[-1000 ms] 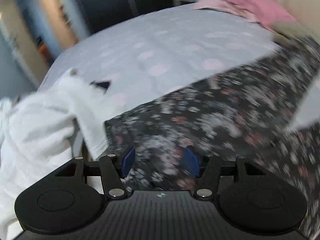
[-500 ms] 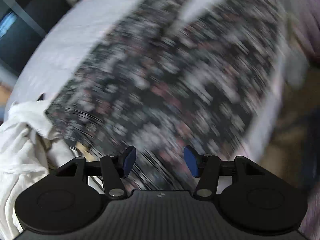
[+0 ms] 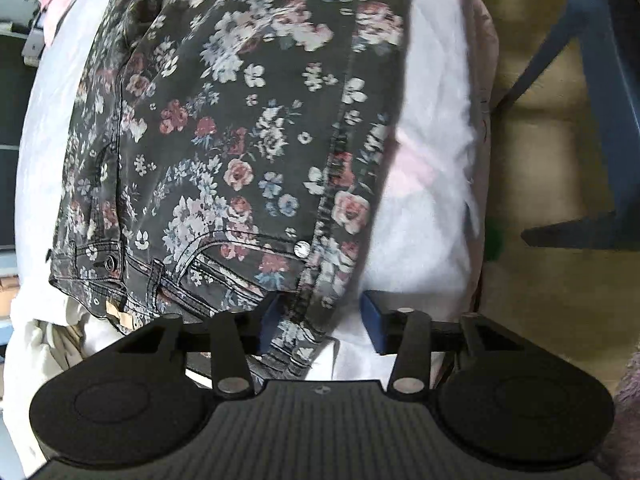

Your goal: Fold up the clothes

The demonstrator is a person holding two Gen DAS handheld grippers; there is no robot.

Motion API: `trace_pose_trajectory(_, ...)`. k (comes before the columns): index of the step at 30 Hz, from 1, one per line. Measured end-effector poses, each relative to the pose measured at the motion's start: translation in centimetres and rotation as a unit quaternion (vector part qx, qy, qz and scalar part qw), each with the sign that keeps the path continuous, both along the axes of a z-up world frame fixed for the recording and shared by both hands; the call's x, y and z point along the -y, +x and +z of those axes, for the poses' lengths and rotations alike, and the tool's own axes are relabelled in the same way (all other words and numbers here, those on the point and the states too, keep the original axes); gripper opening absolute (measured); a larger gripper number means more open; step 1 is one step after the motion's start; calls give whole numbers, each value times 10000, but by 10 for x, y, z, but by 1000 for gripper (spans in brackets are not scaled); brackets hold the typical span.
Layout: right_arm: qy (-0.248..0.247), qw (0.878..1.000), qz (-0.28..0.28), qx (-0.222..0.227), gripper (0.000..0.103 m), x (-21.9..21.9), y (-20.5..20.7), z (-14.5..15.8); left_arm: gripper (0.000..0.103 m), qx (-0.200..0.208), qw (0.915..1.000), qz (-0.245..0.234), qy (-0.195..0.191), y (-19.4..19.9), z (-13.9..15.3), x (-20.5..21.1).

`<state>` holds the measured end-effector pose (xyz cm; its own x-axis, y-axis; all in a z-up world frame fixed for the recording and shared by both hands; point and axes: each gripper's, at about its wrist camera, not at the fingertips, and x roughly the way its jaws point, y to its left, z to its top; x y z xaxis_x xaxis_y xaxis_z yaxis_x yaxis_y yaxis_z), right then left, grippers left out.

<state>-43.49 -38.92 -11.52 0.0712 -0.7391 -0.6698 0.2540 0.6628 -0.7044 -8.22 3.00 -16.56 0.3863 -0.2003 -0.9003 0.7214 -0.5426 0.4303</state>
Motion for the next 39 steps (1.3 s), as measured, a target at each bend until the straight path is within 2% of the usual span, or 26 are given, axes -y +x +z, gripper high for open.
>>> trace_pose_trajectory(1, 40, 9999, 135, -98, 48, -6, -3, -3, 19, 24, 10000, 54, -35, 3, 2, 3)
trace_pose_trajectory(7, 289, 9928, 934, -696, 50, -45, -18, -23, 5, -364, 9987, 351, 86, 14, 14, 15)
trace_pose_trajectory(11, 410, 9836, 1220, -1264, 50, -61, -37, -44, 3, -801, 9915, 920, -444, 37, 41, 16)
trace_pose_trajectory(14, 317, 9792, 1290, -1536, 49, -62, -50, -59, 3, -1076, 9806, 1345, -941, 53, 62, 14)
trace_pose_trajectory(19, 12, 9688, 1593, -1899, 48, -64, -58, -74, 3, -1392, 9568, 1876, -1729, 70, 94, 23)
trace_pose_trajectory(26, -364, 9528, 1994, -2261, 47, -60, -66, -88, 3, -1617, 9270, 2376, -2411, 83, 120, 28)
trace_pose_trajectory(29, -363, 9510, 2009, -2323, 47, -62, -72, -89, 3, -1680, 9172, 2506, -2603, 87, 128, 28)
trace_pose_trajectory(30, -373, 9514, 1995, -2314, 42, -63, -74, -88, 3, -1669, 9163, 2517, -2630, 88, 128, 28)
trace_pose_trajectory(31, -401, 9522, 1965, -2306, 30, -61, -75, -88, 3, -1657, 9156, 2528, -2652, 88, 129, 29)
trace_pose_trajectory(33, -546, 9556, 1829, -2245, 14, -56, -76, -84, 3, -1627, 9147, 2547, -2682, 88, 130, 30)
trace_pose_trajectory(35, -692, 9621, 1662, -2048, 13, -52, -75, -76, 3, -1612, 9116, 2609, -2738, 89, 133, 31)
trace_pose_trajectory(37, -803, 9680, 1480, -1861, 2, -48, -70, -67, 3, -1604, 9072, 2694, -2806, 92, 136, 31)
trace_pose_trajectory(39, -1012, 9735, 1262, -1620, 2, -41, -62, -57, 3, -1628, 8999, 2829, -2891, 96, 141, 31)
